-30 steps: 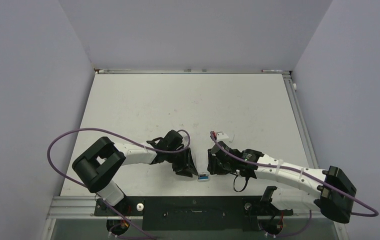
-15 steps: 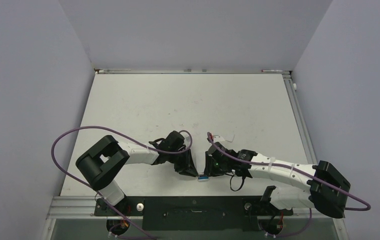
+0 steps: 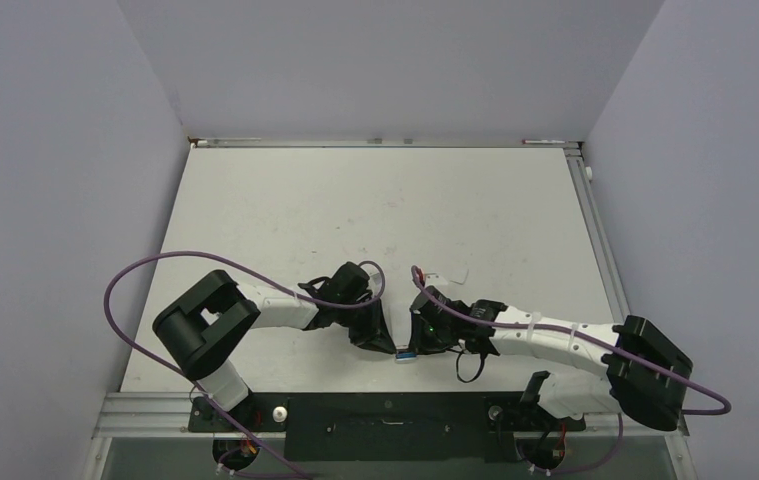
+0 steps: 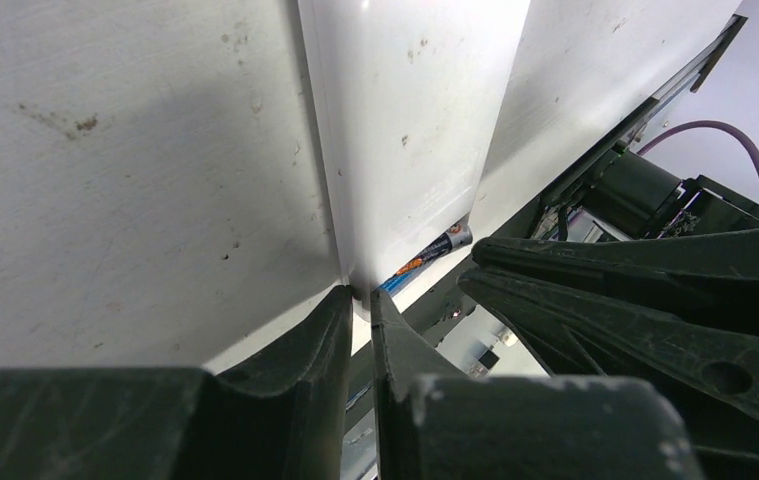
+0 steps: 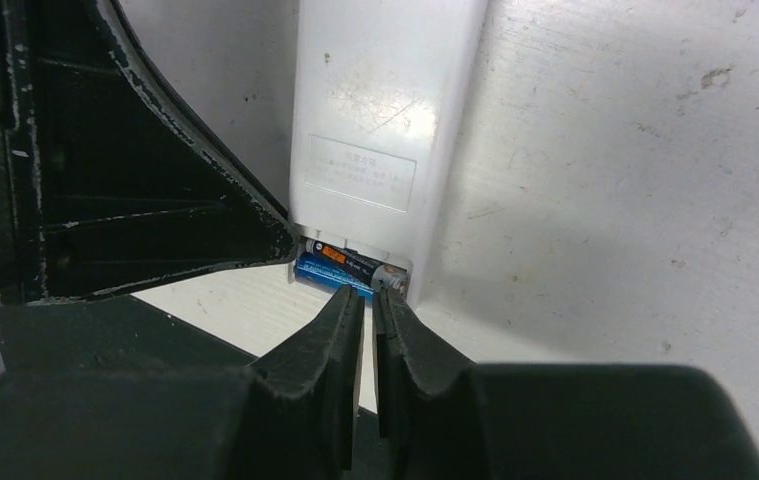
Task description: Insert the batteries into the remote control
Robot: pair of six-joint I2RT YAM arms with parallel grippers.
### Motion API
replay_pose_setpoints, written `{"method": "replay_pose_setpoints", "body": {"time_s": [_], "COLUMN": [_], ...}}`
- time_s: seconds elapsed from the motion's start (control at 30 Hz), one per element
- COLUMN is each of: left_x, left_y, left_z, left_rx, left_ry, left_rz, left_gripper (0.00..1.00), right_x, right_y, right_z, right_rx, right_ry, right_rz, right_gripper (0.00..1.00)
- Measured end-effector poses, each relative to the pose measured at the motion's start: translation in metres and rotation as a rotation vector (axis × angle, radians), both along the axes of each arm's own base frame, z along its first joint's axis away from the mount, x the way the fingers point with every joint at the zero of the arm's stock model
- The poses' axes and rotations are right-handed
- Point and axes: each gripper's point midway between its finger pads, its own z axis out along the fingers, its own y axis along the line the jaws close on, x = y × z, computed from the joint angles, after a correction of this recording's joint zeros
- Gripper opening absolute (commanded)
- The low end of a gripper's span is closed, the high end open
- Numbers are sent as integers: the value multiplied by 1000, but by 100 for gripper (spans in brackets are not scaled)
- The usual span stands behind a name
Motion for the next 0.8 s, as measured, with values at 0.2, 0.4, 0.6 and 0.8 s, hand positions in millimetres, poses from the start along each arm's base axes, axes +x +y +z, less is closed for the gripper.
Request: {"method": "replay_pose_setpoints", "body": {"time_s": [0.2, 0.4, 0.6, 0.8], "left_x": [0, 0, 0, -1], "left_y": [0, 0, -1, -1], "left_z": [0, 0, 0, 0], "left_rx": [0, -2, -4, -8], "left_ry": [0, 1, 3, 5], "left_rz": [0, -2, -4, -6], "left_gripper": [8, 7, 7, 6], "right_x": [0, 1, 1, 1], "right_y": [0, -1, -1, 3], "right_z": [-4, -5, -7, -9], "right_rx": [-9, -14, -22, -14], "right_ry": [6, 6, 8, 14], "right_rz": [-3, -5, -6, -1], "right_gripper": [9, 9, 9, 9]}}
